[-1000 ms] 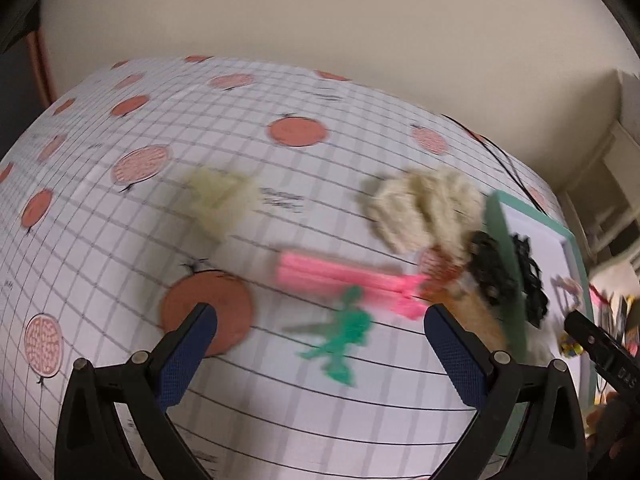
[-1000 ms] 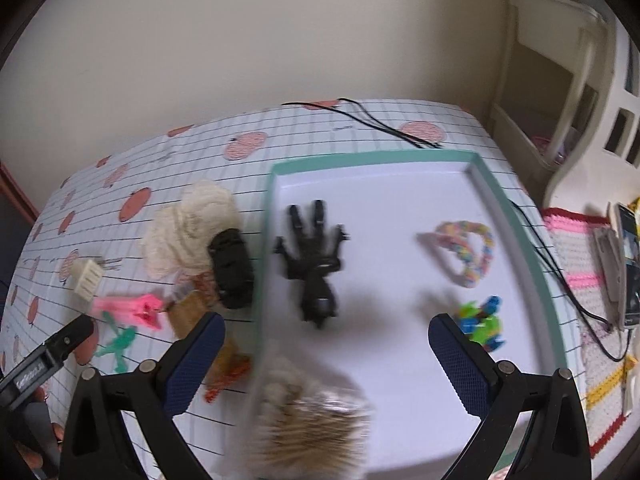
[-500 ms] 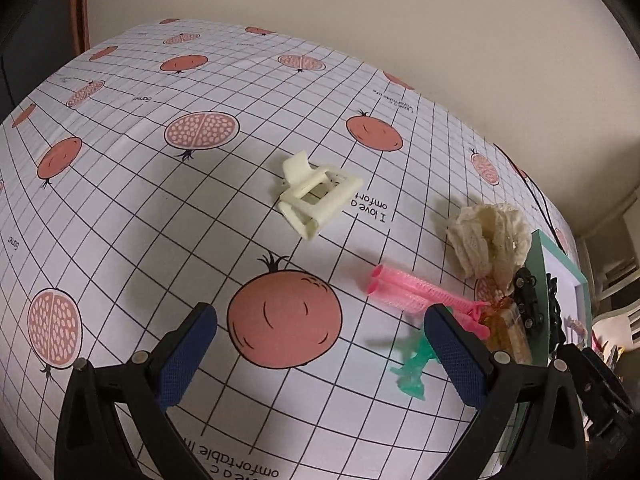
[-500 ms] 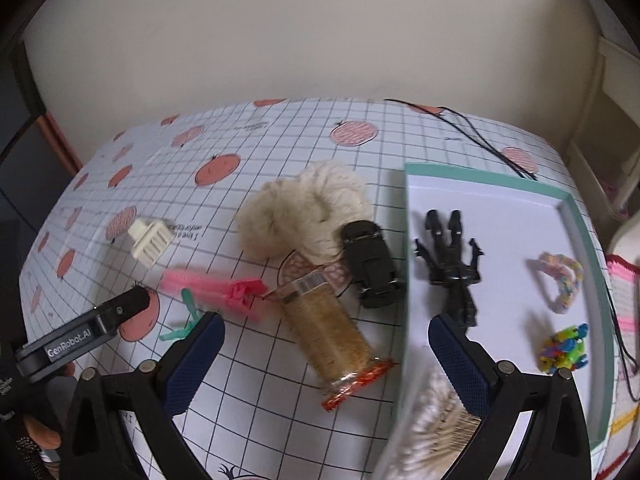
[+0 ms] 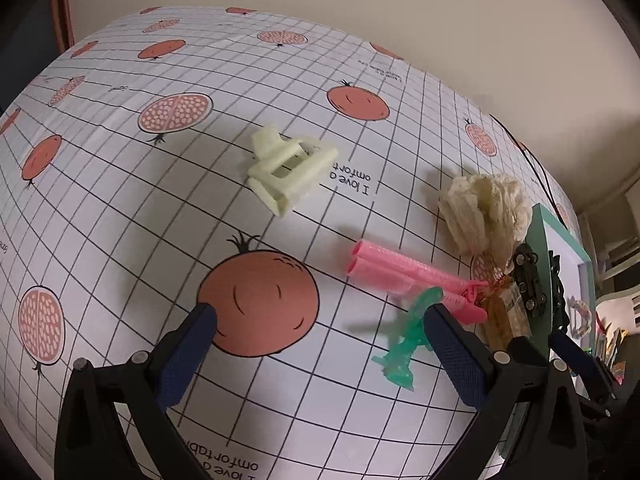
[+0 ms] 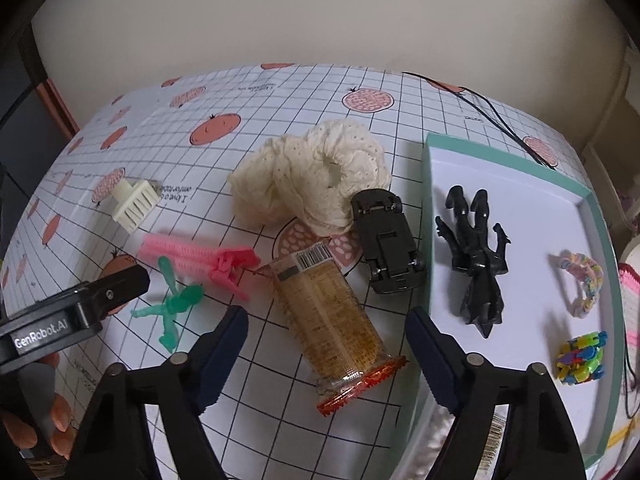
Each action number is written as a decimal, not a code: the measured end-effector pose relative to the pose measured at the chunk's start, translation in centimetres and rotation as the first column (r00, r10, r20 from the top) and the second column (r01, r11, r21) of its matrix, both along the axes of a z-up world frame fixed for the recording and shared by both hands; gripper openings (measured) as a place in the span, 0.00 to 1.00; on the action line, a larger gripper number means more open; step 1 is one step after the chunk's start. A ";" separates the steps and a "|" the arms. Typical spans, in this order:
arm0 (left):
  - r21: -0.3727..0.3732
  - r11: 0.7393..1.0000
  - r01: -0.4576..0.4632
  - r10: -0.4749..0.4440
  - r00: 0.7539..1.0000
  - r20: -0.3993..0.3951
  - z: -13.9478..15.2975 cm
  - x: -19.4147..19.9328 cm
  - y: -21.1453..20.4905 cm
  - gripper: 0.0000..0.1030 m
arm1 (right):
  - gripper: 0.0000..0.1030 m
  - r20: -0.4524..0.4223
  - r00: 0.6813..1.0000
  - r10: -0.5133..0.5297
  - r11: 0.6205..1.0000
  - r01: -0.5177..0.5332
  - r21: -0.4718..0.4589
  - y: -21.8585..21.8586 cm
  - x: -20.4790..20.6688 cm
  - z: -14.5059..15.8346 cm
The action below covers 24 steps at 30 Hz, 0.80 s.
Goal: Organize objects
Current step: 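Grasp the snack bar packet with the right tool while the left tool grasps the green figure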
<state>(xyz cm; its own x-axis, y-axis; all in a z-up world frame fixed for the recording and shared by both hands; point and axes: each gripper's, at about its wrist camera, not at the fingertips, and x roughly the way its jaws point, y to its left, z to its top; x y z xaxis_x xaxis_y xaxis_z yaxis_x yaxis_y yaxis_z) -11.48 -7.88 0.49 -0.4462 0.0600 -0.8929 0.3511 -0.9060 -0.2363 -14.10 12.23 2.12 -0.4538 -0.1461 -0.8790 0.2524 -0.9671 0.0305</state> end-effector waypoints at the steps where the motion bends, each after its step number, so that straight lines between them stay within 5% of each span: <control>1: 0.000 1.000 0.007 -0.007 1.000 0.000 -0.1 -0.1 0.1 1.00 | 0.79 0.004 1.000 0.001 1.000 -0.001 0.001 -0.1 -0.1 -0.2; 24: -0.080 0.987 0.141 -0.139 0.990 0.025 -0.8 -1.5 4.5 0.98 | 0.74 0.038 0.999 0.021 0.999 -0.022 0.039 -0.9 -0.8 -2.0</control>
<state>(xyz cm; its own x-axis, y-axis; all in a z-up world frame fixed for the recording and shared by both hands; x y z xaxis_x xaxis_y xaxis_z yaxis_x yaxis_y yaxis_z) -13.02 -3.39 -0.35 -0.4216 0.0475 -0.9055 0.2230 -0.9625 -0.1543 -14.94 11.37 0.15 -0.4172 -0.1208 -0.9007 0.2726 -0.9621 0.0027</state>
